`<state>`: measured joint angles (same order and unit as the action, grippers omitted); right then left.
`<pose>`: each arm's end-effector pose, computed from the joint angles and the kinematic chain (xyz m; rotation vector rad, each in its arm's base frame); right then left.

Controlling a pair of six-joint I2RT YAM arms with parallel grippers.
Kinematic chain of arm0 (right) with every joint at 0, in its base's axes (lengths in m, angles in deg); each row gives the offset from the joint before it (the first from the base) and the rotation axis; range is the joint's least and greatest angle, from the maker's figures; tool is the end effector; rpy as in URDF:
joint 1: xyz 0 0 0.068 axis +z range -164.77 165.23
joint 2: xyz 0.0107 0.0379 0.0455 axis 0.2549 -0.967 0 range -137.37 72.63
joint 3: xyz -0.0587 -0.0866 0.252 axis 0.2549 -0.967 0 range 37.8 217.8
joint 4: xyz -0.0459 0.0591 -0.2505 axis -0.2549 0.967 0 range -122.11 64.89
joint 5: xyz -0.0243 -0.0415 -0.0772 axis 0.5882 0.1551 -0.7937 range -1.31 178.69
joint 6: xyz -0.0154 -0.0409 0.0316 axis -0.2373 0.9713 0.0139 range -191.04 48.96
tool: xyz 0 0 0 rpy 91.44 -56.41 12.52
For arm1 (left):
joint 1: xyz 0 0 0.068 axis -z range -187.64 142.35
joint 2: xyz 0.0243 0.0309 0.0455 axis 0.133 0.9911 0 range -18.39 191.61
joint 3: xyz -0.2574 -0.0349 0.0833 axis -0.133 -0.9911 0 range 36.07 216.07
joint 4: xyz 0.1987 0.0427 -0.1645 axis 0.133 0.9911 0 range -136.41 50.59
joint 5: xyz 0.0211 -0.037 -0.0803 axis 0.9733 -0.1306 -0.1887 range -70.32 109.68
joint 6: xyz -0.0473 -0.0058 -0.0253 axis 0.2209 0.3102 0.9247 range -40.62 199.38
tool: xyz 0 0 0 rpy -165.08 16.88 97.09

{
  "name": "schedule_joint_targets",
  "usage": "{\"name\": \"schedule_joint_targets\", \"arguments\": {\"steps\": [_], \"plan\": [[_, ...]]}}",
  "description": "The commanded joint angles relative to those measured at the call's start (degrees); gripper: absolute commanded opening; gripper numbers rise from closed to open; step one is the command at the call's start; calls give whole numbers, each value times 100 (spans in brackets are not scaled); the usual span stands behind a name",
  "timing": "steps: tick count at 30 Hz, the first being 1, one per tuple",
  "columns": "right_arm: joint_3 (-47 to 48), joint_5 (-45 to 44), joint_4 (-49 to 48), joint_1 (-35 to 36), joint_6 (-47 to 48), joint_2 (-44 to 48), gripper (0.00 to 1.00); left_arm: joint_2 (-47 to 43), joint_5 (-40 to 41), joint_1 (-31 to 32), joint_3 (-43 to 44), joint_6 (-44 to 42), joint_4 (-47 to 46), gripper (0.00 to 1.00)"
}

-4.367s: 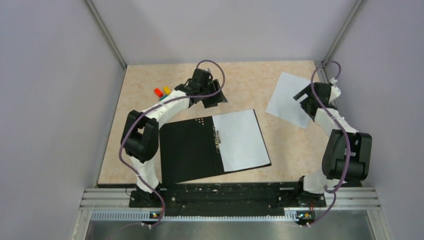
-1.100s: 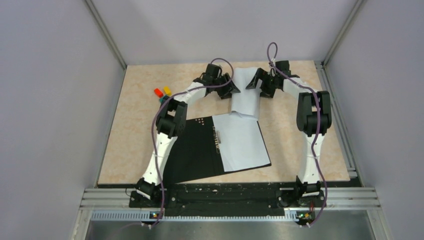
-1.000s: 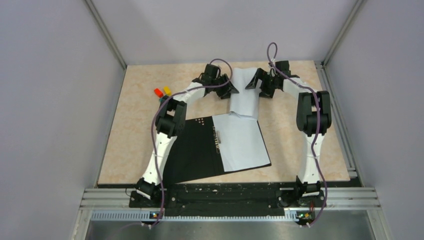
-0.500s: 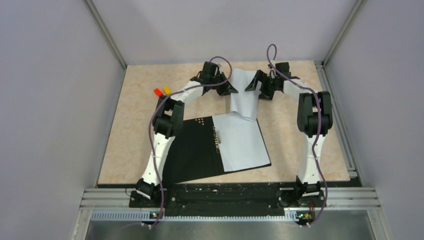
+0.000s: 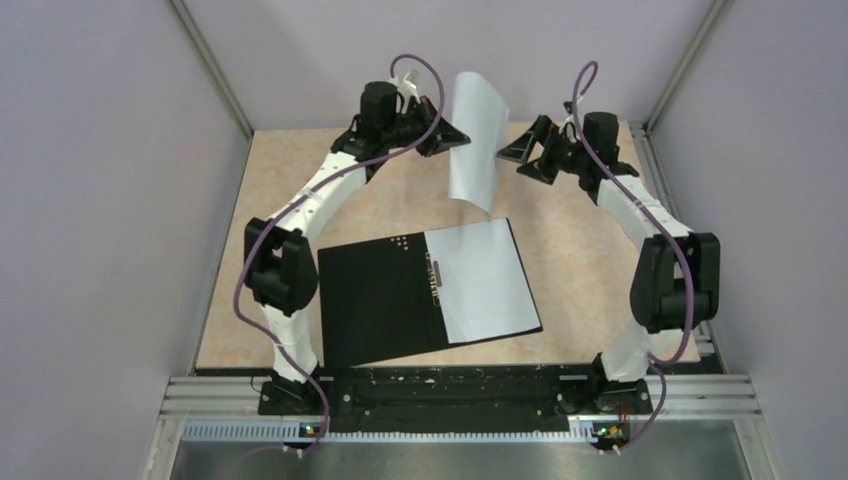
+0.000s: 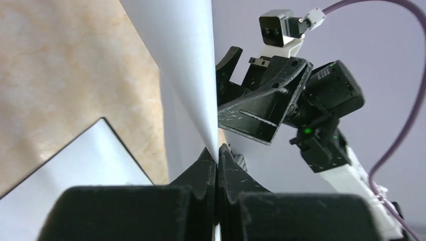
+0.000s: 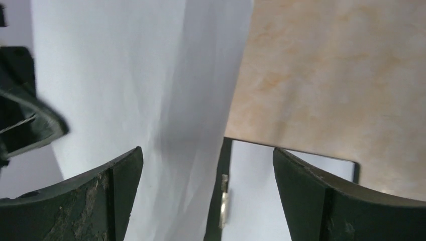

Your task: Put the files into the folder

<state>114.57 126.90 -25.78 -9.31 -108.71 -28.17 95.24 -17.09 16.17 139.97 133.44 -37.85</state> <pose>0.4017 0.0606 0.2764 0.1855 2.1751 1.1410 0.4257 -0.2113 0.3409 -0.0601 2.1291 -1.4759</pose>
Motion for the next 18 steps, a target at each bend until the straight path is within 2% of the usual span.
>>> {"name": "schedule_joint_targets", "arguments": {"steps": [1, 4, 9, 12, 15, 18], "plan": [[-729, 757, -1860, -24, -1092, 1070, 99, -1040, -237, -17, -448, 10, -535, 0], [-1350, 991, -3215, -24, -2063, 1646, 99, -1542, -294, -17, -713, 225, -787, 0], [-1843, 1053, -4727, 55, -3175, 2221, 99, -2214, -455, -17, -983, 641, -1282, 0], [-1843, 1042, -5074, 129, -3369, 2351, 99, -2496, -531, -17, -1180, 918, -1603, 0], [-1751, 1017, -4970, 154, -3277, 2386, 99, -2708, -651, -8, -1311, 1158, -1833, 0], [-1729, 1045, -5425, 206, -3544, 2341, 99, -2922, -681, -10, -1405, 1204, -1877, 0]]}}
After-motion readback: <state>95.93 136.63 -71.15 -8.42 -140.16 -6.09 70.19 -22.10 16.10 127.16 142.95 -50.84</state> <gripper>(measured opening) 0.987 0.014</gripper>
